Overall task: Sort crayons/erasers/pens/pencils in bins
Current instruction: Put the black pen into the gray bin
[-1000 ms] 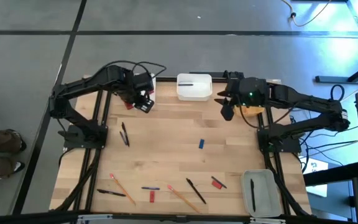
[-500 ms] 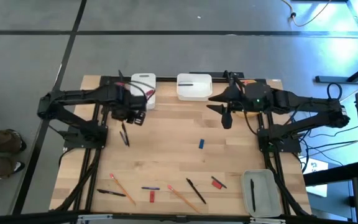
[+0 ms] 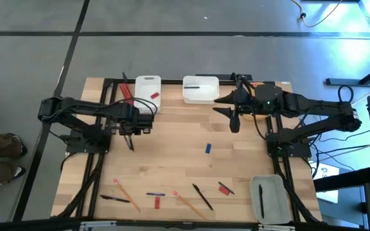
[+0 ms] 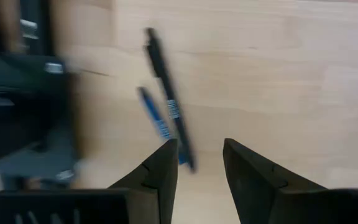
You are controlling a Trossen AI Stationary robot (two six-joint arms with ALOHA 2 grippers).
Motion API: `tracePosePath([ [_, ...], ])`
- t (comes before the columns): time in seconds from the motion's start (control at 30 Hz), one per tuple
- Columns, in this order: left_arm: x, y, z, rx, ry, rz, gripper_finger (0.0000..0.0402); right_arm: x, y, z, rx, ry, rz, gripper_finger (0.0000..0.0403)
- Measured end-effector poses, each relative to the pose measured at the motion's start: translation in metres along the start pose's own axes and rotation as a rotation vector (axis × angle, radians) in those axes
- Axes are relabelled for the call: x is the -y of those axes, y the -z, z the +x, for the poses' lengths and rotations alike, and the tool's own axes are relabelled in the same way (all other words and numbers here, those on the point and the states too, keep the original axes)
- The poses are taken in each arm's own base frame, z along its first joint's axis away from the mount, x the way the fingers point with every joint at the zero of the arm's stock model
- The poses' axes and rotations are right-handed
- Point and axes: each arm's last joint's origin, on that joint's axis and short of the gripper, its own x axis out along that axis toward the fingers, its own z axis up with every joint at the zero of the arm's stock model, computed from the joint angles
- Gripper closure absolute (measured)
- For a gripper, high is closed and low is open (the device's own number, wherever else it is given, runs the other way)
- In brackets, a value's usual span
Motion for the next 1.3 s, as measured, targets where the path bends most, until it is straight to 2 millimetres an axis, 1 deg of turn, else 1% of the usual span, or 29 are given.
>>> tracePosePath([
  [0.17, -0.002, 0.002, 0.024, -0.001, 0.02, -0.069, 0.028, -0.003, 0.0, 0.0, -0.001, -0.121, -0.051, 0.0256],
  [0.3, -0.009, 0.002, 0.034, 0.005, -0.02, -0.108, 0.028, -0.005, 0.0, -0.001, 0.0, -0.215, -0.067, 0.0256],
  [0.4, -0.012, 0.003, 0.039, 0.007, -0.041, -0.113, 0.028, -0.004, 0.0, 0.0, -0.001, -0.24, -0.059, 0.0256],
  [0.67, -0.019, 0.003, 0.048, 0.0, -0.079, -0.151, 0.028, 0.002, -0.002, -0.002, -0.013, -0.224, -0.086, 0.0256],
  [0.87, -0.02, 0.004, 0.055, -0.003, -0.072, -0.15, 0.028, 0.003, -0.018, -0.01, -0.022, -0.219, -0.13, 0.0256],
  [0.97, -0.02, 0.005, 0.06, -0.01, -0.048, -0.15, 0.028, 0.003, -0.025, -0.01, -0.051, -0.221, -0.132, 0.0256],
  [1.17, -0.023, 0.004, 0.068, 0.013, -0.046, -0.152, 0.028, 0.002, -0.032, 0.0, -0.154, -0.229, -0.172, 0.0256],
  [1.3, -0.024, 0.004, 0.073, 0.011, -0.032, -0.153, 0.028, 0.001, -0.037, 0.009, -0.184, -0.232, -0.182, 0.0256],
])
